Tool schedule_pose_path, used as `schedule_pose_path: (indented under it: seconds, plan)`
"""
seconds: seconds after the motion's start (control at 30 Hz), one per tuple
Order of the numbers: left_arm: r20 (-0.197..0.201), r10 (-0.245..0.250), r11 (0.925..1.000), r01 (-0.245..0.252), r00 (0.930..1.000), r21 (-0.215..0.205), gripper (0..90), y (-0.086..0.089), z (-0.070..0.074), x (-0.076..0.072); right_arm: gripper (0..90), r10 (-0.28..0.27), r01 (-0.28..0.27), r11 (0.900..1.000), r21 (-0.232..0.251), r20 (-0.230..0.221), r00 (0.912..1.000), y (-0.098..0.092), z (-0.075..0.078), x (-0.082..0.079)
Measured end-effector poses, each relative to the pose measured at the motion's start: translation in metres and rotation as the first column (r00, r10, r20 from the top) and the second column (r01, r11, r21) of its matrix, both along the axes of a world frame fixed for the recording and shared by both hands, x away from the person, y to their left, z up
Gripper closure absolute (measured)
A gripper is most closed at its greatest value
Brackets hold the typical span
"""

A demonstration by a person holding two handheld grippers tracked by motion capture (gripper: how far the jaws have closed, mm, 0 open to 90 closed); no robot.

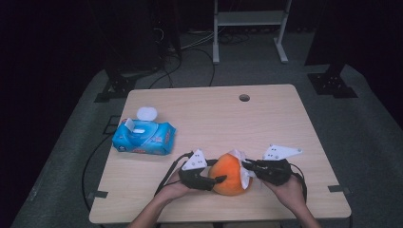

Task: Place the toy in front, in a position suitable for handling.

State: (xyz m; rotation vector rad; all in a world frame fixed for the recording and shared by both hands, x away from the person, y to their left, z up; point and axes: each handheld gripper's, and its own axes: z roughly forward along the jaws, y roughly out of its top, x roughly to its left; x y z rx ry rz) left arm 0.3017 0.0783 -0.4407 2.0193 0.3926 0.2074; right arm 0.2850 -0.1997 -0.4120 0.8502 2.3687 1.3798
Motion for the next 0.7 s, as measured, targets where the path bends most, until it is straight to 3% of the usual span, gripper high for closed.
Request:
schedule_pose_path:
  seconds: [0.07, 0.13, 0.2, 0.27, 0.4, 0.57, 0.67, 0.7]
  plan:
    - [0.008, -0.005, 1.0, 0.005, 1.0, 0.004, 36.6, 0.001, -0.001, -0.001, 84.5, 0.017, -0.017, 1.0, 0.022, 0.003, 0.9999, 0.004, 0.004, -0.002]
    - [0.012, -0.001, 1.0, 0.001, 0.9999, 0.006, 36.5, 0.002, -0.001, -0.001, 84.4, 0.026, -0.026, 1.0, 0.009, 0.01, 0.9996, 0.008, 0.006, -0.003]
    - [0.009, 0.001, 1.0, -0.001, 1.0, 0.006, 36.5, 0.004, -0.002, -0.001, 84.5, 0.018, -0.018, 1.0, 0.001, -0.01, 0.9998, 0.006, 0.002, -0.001]
    - [0.001, 0.003, 1.0, -0.003, 1.0, 0.003, 36.5, 0.005, -0.002, 0.0, 84.5, -0.001, 0.001, 1.0, 0.006, -0.043, 0.9991, -0.002, -0.003, 0.003]
    - [-0.006, -0.002, 1.0, 0.002, 1.0, 0.005, 36.6, 0.006, -0.003, 0.002, 84.4, -0.064, 0.063, 0.998, -0.02, -0.057, 0.9963, -0.011, -0.005, 0.007]
    - [-0.011, -0.005, 0.9999, 0.005, 0.9999, 0.011, 36.7, 0.009, -0.005, 0.004, 84.4, -0.012, 0.014, 0.999, 0.04, -0.054, 0.9985, -0.004, 0.0, 0.004]
    - [-0.02, 0.001, 1.0, -0.001, 0.9998, 0.004, 36.9, 0.011, -0.006, 0.005, 84.5, -0.017, 0.018, 1.0, 0.017, -0.082, 0.9965, -0.006, -0.006, 0.008]
    - [-0.019, 0.002, 1.0, -0.002, 0.9998, 0.004, 36.9, 0.011, -0.007, 0.005, 84.4, -0.033, 0.032, 0.999, -0.013, -0.095, 0.9949, -0.009, -0.01, 0.011]
